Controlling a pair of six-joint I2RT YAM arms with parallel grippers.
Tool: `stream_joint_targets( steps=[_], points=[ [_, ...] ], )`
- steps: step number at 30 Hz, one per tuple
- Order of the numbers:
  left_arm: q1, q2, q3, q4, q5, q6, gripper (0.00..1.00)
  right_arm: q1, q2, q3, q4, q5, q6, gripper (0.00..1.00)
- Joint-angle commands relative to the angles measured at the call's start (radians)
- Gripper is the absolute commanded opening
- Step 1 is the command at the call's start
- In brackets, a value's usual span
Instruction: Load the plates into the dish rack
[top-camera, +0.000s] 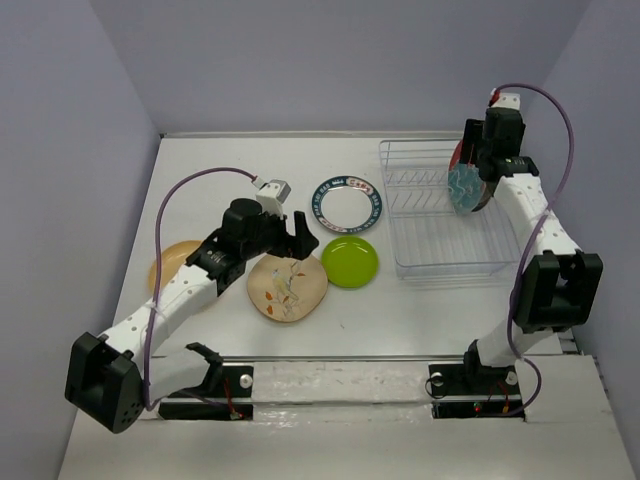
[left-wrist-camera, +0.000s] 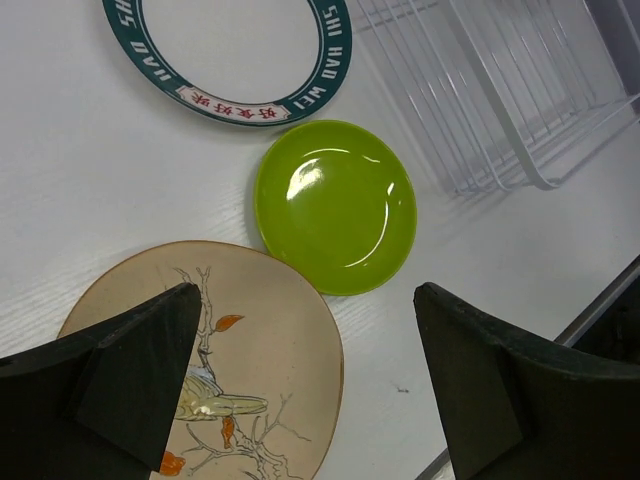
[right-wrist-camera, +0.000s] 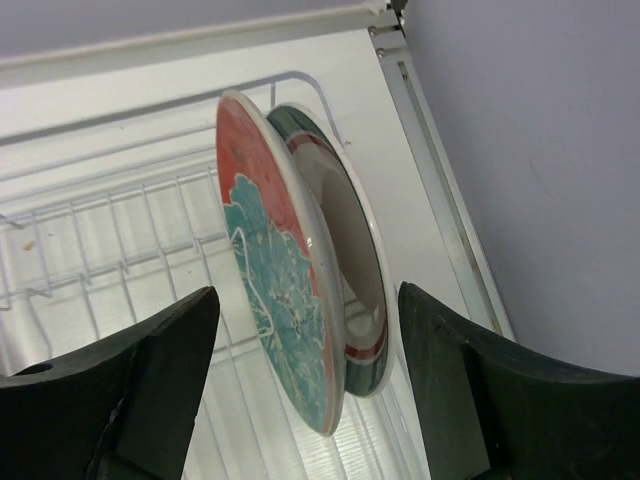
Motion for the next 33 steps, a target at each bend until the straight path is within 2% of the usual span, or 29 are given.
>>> stream_joint_targets(
  steps=[1,3,4,5,6,7,8,12,17,18,20,25,28,31,33],
  points=[
    [0.005,0.035,0.042,0.076,-0.031,-0.093,0.99,-0.006,-0.162,0.061,-0.003,-0.103,0.105,0.78],
    [0.005,0.073,0.045,0.116,-0.042,-0.146,0.99,-0.006,-0.240,0.033,0.001,-0.189,0.166,0.78],
    [0.005,0.104,0.047,0.134,-0.049,-0.166,0.99,-0.006,-0.267,0.018,0.012,-0.280,0.194,0.78],
    [0.002,0.121,0.053,0.180,-0.063,-0.206,0.99,-0.006,-0.325,-0.037,0.062,-0.390,0.247,0.78],
    [0.001,0.141,0.059,0.203,-0.071,-0.225,0.99,-0.006,-0.355,-0.077,0.097,-0.392,0.272,0.78],
    [0.001,0.168,0.071,0.223,-0.086,-0.234,0.99,-0.006,-0.385,-0.120,0.098,-0.454,0.304,0.78],
    [-0.002,0.229,0.089,0.239,-0.103,-0.240,0.98,0.004,-0.415,-0.166,0.175,-0.538,0.333,0.77],
    [-0.004,0.437,0.263,0.254,-0.199,-0.219,0.95,0.050,-0.529,-0.368,0.358,-0.690,0.485,0.72],
    [0.013,0.688,0.436,0.213,-0.253,-0.199,0.91,0.131,-0.619,-0.493,0.409,-0.734,0.507,0.71],
    [0.015,0.716,0.483,0.205,-0.316,-0.196,0.89,0.151,-0.627,-0.502,0.418,-0.735,0.510,0.71],
    [0.033,0.795,0.529,0.178,-0.348,-0.187,0.88,0.162,-0.633,-0.510,0.422,-0.747,0.510,0.70],
    [0.068,0.911,0.632,0.147,-0.342,-0.182,0.85,0.162,-0.624,-0.510,0.422,-0.761,0.512,0.70],
    [0.076,0.975,0.671,0.139,-0.309,-0.168,0.79,0.162,-0.618,-0.508,0.423,-0.761,0.510,0.70],
    [0.074,1.024,0.692,0.147,-0.292,-0.159,0.66,0.162,-0.606,-0.507,0.425,-0.764,0.513,0.69],
    [0.076,1.041,0.677,0.179,-0.289,-0.157,0.61,0.162,-0.598,-0.507,0.429,-0.773,0.518,0.69]
  ],
)
